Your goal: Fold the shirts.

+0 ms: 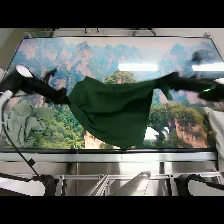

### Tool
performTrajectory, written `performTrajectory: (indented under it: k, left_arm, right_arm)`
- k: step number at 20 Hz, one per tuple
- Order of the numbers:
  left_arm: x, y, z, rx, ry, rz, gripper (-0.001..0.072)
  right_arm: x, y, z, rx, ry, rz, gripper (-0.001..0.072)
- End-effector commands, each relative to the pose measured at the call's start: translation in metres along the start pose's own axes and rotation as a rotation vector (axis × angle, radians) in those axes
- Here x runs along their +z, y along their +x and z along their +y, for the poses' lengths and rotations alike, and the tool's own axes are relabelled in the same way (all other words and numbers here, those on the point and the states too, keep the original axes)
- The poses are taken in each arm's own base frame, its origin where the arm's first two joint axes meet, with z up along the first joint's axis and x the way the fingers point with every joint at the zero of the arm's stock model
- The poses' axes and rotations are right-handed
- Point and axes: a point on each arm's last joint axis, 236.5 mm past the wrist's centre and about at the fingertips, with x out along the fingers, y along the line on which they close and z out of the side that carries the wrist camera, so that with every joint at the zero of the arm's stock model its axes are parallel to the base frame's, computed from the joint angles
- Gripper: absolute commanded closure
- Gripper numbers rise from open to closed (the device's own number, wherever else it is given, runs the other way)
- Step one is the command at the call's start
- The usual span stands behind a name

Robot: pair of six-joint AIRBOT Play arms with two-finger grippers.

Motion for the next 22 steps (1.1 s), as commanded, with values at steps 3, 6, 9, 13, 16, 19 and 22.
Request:
performTrajectory:
  k: [3,6,9,13,16,19,22]
  left_arm:
    - [0.023,-0.179,-0.075,0.076,0.200,-0.384,0.0688]
    - [0.003,-0.273,-0.127,0.148,0.348,-0.622,0.0688]
    - [-0.027,-0.348,-0.163,0.233,0.451,-0.825,0.0687]
    - [-0.043,-0.370,-0.163,0.303,0.498,-0.876,0.0687]
    - [-0.016,-0.325,-0.135,0.256,0.475,-0.745,0.0686]
    - [0.023,-0.244,-0.113,0.170,0.490,-0.545,0.0686]
    - [0.060,-0.146,-0.092,0.087,0.493,-0.344,0.0686]
  right_arm:
    - [0.091,-0.162,0.110,-0.095,-0.246,-0.397,0.0690]
    - [0.082,-0.210,0.179,-0.140,-0.403,-0.537,0.0689]
    - [0.054,-0.225,0.237,-0.170,-0.504,-0.605,0.0689]
    - [0.019,-0.216,0.254,-0.208,-0.532,-0.544,0.0689]
    - [0.016,-0.211,0.210,-0.255,-0.400,-0.504,0.0689]
    - [-0.002,-0.194,0.146,-0.229,-0.209,-0.421,0.0688]
    - [-0.039,-0.171,0.056,-0.218,0.068,-0.344,0.0688]
